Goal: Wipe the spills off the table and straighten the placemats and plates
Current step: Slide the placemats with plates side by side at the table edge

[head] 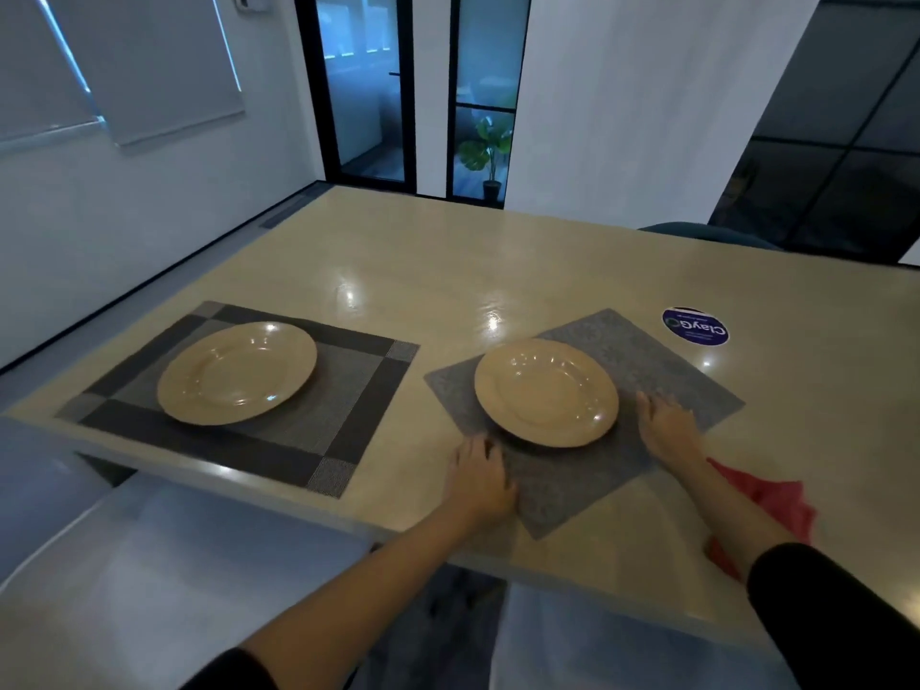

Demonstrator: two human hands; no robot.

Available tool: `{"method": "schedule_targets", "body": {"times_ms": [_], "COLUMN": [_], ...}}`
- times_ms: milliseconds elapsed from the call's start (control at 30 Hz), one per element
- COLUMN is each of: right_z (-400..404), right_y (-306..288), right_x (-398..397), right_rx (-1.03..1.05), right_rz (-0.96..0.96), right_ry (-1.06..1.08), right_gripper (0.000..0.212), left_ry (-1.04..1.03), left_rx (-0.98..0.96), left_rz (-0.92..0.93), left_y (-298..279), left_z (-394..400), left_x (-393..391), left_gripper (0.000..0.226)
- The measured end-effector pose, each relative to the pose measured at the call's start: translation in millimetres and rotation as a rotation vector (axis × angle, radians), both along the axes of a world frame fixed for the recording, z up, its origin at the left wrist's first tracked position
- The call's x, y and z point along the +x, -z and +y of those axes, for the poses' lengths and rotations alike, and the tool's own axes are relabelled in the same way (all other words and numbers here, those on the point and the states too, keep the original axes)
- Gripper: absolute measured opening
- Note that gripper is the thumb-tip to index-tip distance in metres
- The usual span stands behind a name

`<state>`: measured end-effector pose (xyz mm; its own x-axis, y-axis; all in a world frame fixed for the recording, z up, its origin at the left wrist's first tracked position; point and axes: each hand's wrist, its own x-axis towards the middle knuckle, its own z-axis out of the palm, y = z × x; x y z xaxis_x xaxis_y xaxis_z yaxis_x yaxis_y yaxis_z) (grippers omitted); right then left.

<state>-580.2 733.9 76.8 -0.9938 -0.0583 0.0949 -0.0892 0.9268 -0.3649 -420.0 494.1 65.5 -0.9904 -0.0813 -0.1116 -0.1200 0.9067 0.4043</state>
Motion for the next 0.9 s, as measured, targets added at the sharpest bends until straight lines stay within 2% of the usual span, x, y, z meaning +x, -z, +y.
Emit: {"method": "schedule_targets", "body": {"times_ms": [167, 467, 567, 633, 700, 800, 900], "right_z": [7, 26, 36, 48, 65, 90, 111], "right_y": [5, 6, 3, 1, 0, 8, 21], "right_x": [-5, 12, 27, 37, 48, 66, 79], "right_rx": [0.059, 0.23, 0.296, 0.208, 0.163, 0.232, 0.24], "right_rz": [-0.071, 0.018, 0.01, 0.003, 0.028, 0.036, -0.015], "right_ry": [-0.07, -0.138, -0.221, -0.221, -0.124, 0.022, 0.029], "right_gripper": [0.05, 0.044, 0.048, 0.05, 0.048, 0.057, 0.065], "left_ry": [-0.097, -0.142, -0.092, -0.073, -0.074, -0.08, -0.076], "left_rx": [-0.125, -0.278, -0.288, -0.252, -0.246, -0.253, -0.277], "left_rz": [-0.106, -0.19, -0.219, -0.254, -0.272, -0.283, -0.316], "left_y": [-7, -5, -7, -9, -10, -11, -14], "left_z": [27, 28, 10, -2, -9, -9, -10], "left_x": [-3, -7, -11, -13, -13, -15, -18], "left_gripper": [0.076, 0.11, 0.107, 0.104, 0.103, 0.103, 0.103]}}
